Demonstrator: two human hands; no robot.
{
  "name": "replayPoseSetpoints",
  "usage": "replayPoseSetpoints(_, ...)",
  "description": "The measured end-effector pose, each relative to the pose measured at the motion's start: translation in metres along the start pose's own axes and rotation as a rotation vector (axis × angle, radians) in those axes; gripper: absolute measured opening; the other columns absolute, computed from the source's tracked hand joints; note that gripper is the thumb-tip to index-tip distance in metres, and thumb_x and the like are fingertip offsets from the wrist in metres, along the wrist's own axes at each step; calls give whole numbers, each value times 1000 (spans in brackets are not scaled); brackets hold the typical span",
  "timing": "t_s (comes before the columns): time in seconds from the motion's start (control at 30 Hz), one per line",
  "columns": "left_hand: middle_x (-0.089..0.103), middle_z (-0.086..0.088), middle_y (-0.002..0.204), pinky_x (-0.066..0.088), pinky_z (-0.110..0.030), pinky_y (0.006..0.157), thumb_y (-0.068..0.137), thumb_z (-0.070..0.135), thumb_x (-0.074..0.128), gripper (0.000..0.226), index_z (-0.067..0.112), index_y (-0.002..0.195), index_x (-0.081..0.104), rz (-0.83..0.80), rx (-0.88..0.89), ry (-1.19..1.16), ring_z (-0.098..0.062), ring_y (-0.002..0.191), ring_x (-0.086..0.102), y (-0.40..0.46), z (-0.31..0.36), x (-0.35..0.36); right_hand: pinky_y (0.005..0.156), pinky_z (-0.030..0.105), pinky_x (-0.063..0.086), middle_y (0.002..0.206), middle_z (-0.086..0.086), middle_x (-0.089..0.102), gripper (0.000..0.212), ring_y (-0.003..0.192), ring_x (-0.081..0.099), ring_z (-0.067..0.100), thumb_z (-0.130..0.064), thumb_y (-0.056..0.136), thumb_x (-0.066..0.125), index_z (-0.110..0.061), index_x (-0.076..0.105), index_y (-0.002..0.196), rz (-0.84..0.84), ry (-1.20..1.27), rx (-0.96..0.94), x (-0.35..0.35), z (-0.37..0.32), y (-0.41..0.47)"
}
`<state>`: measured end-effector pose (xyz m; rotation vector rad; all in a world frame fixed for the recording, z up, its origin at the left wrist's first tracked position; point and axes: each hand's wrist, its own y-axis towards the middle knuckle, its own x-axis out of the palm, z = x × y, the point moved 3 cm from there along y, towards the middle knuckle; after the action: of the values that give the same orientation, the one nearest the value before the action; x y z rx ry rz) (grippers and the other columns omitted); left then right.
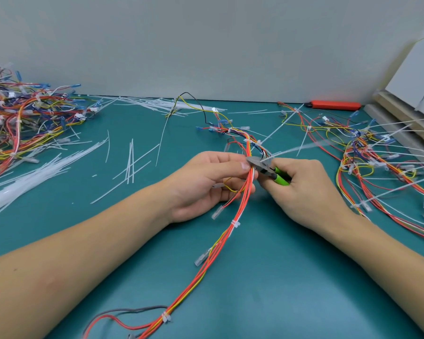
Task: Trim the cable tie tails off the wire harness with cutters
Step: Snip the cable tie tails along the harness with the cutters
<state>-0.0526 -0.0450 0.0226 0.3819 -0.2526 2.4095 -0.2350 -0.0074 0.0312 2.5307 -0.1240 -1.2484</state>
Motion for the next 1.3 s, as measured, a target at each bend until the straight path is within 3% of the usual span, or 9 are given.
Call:
replayPoseSetpoints(0.13,72,-3,84,54,-23,62,97,6,58,13,5,104,69,5,-6,-13,-13,65,67,0,0,0,55,40,39,58,6,43,30,61,40,29,-32,93,61,-9,57,74,-21,-29,-4,1,1,1)
replayPoseSetpoints(0.3,73,-1,83,55,-22,63,97,6,58,14,4,107,68,0,-4,-17,-12,65,67,0,1,1,75,41,52,76,-3,67,5,78,60,21,-25,90,69,-22,72,88,33,-3,-30,0,0,1)
replayPoseSetpoints(0.5,74,-1,82,56,-22,62,98,5,57,13,5,106,68,11,-2,-28,-12,65,70,0,1,2,88,18,46,104,-20,69,16,97,63,6,-23,82,66,-28,73,96,74,-14,-109,-2,-5,2)
replayPoseSetpoints(0.6,74,-2,83,56,-23,62,98,5,57,12,5,105,67,17,2,-27,-14,67,70,0,1,2,88,6,39,98,-29,68,20,100,62,4,-23,82,67,-32,72,99,81,-12,-80,-1,-1,2)
replayPoseSetpoints(0.7,74,-3,87,57,-24,65,98,6,58,13,4,109,64,26,0,-14,-15,70,71,0,0,2,85,8,41,95,-26,69,21,96,62,3,-18,84,73,-32,72,99,77,2,-39,-1,1,2)
replayPoseSetpoints(0.83,74,-2,85,55,-25,70,98,8,58,15,5,112,62,16,4,8,-15,73,71,-1,1,3,70,34,49,71,-4,64,1,69,57,14,-22,85,73,-22,72,86,41,27,14,-2,3,2)
replayPoseSetpoints(1.0,74,-3,88,56,-25,69,97,7,58,21,4,118,59,27,-7,8,-16,71,71,-2,2,3,66,45,51,66,7,55,17,67,49,28,-26,90,64,-10,68,86,-32,-54,21,1,6,5)
replayPoseSetpoints(1.17,74,-3,87,55,-26,72,98,7,58,14,6,112,60,26,-7,11,-15,71,71,-3,2,4,69,40,50,68,0,61,5,67,53,21,-20,88,70,-17,69,84,19,-5,-11,-1,3,2)
replayPoseSetpoints(1.3,74,-2,85,55,-25,70,98,7,58,10,7,107,62,26,-8,6,-16,71,71,-2,1,4,84,19,46,90,-15,72,16,90,64,7,-12,85,73,-26,76,93,44,-26,-71,-3,-3,4)
